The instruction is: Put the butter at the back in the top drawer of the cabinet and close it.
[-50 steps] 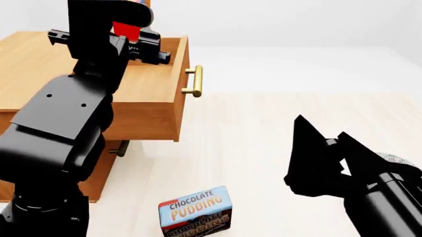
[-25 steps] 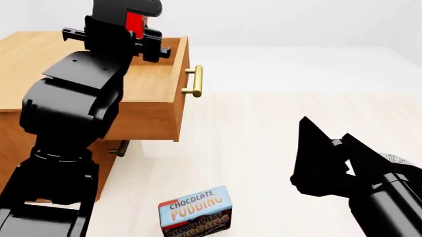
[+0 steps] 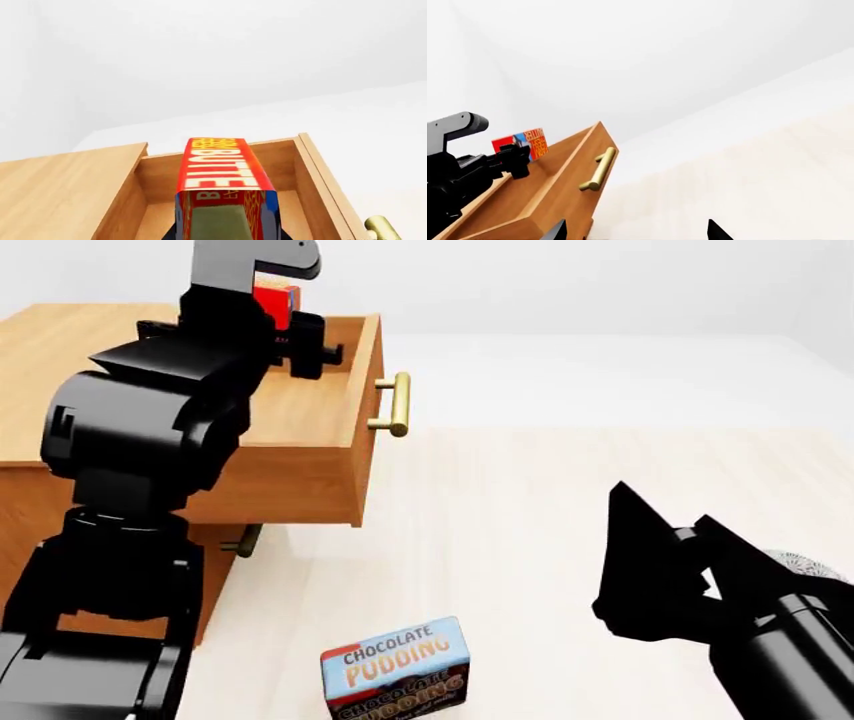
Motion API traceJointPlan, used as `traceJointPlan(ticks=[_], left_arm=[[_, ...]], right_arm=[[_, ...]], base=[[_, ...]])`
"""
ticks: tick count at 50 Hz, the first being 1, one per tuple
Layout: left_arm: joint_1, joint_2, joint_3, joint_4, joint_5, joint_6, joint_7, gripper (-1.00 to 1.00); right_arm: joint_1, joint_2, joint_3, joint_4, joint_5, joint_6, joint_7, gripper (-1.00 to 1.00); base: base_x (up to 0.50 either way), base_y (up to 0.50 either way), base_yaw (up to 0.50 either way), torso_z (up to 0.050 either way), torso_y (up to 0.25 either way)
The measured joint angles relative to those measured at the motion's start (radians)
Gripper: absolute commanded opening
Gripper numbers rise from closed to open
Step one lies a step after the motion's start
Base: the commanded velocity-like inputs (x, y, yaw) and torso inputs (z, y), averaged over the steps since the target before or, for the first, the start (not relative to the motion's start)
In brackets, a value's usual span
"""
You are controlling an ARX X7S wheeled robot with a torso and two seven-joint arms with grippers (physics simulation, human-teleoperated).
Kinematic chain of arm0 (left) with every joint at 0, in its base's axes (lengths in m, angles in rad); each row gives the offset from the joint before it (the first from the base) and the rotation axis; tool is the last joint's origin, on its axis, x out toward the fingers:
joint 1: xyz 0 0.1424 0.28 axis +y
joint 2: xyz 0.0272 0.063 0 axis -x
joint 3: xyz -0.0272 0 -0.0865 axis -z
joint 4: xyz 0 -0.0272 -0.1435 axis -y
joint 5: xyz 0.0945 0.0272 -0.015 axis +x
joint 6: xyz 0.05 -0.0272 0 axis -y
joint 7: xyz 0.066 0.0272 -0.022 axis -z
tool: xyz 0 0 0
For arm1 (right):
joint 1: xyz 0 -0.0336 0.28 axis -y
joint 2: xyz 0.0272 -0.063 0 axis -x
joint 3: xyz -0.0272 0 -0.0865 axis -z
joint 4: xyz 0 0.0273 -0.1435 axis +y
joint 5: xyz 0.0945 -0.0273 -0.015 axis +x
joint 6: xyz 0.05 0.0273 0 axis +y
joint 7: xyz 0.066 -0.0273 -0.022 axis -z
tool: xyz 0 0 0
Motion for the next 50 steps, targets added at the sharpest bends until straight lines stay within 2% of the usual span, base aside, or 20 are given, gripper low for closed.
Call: traceJointPlan(ticks=[26, 50], left_arm=[[0.018, 0.012, -0.061, -0.067, -0.042, -0.035, -0.018, -1.00], [0.034, 0.014, -0.040, -0.090, -0.043, -0.023, -0.036, -1.00]], right_arm=[[-0.008, -0.001, -0.009, -0.002, -0.010, 0.001, -0.007, 1.00], [-0.005, 0.015, -0.004, -0.014, 0.011, -0.013, 0.004, 1.00]], base=[[0.00, 0.00, 0.00, 0.000, 0.001], [0.00, 0.00, 0.00, 0.001, 0.002]])
